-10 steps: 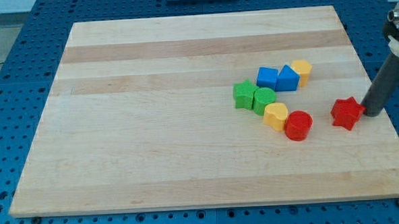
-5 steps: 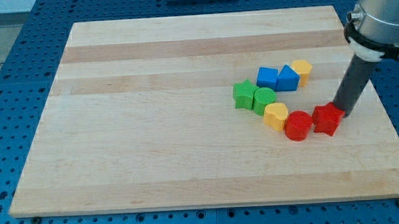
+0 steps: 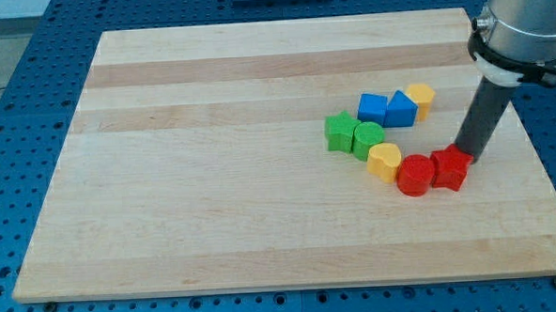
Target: Move the red star right to the red circle
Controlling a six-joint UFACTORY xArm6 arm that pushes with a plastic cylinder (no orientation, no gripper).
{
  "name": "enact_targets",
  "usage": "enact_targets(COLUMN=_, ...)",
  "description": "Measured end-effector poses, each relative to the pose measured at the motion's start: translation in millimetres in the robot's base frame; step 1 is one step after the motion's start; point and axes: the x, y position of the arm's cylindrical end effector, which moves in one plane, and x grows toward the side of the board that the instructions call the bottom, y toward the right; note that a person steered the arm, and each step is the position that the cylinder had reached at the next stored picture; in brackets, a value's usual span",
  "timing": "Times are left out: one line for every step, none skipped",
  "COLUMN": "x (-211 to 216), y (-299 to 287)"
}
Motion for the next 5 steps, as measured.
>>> enact_targets(x=0, y=0)
enact_targets(x=-15, y=-2)
enact_targets(x=-36, y=-11)
enact_targets(x=-36, y=-31)
enact_targets(x=-39, y=-47)
